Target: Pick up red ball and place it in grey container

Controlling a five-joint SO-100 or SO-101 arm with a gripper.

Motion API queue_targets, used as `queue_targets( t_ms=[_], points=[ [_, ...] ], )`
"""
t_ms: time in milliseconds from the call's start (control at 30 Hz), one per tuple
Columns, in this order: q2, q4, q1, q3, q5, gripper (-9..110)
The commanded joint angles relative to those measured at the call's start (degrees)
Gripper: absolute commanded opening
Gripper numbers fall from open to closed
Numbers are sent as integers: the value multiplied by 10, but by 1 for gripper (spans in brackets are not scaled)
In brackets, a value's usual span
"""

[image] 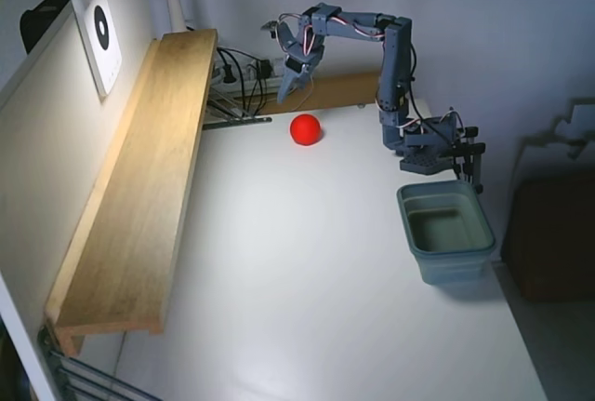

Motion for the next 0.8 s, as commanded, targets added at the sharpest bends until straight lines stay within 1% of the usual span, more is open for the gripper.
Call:
queue_targets(
  t_ms=[0, 367, 767],
  points=[
    [37, -25, 7, 19, 1, 38],
    [41, -109, 7, 107, 1, 38],
    [25, -229, 7, 210, 1, 38]
  ],
)
